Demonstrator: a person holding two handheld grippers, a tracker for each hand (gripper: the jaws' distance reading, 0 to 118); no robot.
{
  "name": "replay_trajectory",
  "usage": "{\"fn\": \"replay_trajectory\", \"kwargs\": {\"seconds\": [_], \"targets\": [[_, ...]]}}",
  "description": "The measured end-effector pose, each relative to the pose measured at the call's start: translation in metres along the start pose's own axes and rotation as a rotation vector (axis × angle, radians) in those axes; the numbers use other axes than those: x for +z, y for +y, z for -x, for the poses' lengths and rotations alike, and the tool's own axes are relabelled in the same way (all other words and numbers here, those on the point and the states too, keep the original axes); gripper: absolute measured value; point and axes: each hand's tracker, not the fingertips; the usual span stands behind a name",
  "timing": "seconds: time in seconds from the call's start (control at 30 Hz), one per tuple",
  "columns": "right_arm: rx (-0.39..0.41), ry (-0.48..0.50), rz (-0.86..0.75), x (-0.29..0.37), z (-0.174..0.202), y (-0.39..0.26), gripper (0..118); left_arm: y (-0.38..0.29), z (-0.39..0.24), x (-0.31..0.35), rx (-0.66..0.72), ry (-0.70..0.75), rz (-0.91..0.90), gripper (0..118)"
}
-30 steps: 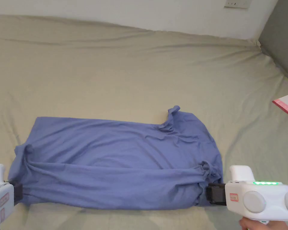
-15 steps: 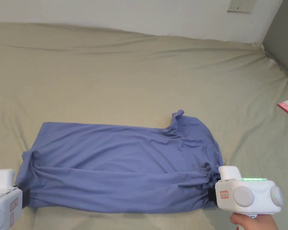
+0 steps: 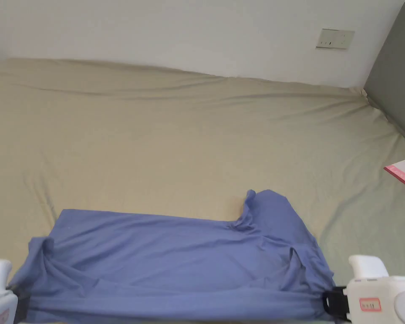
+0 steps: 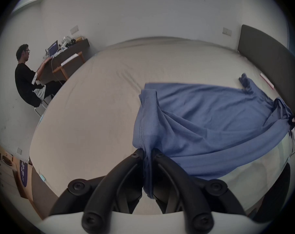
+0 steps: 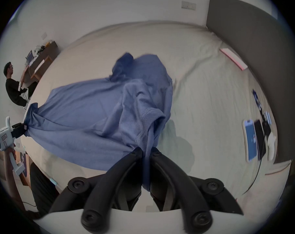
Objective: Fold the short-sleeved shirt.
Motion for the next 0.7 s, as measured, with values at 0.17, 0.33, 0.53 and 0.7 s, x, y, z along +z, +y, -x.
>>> {"fn": "replay_trajectory", "kwargs": {"seconds": [0.17,0.33,0.53,0.7], "targets": [[-0.076,0.002,0.115,-0.037,-0.018,-0.051,10,-0.051,-0.004,-0.025,0.004,-0.015,0.142,7],[-0.134,0.015,0.129,-0.076,-0.031,-0.084,12,-0.073,-0.007,-0.048,-0.004,-0.025,0.209,7],[-0.102,-0.103,0.097,-0.065,-0.031,-0.074,97,-0.056,-0.005,-0.035,-0.003,0.013,0.147,68],[-0.078,-0.142,-0.15,-0.006,-0.024,-0.037,100,-0.02,0.001,0.005,0.068,-0.024,-0.056,107]]}}
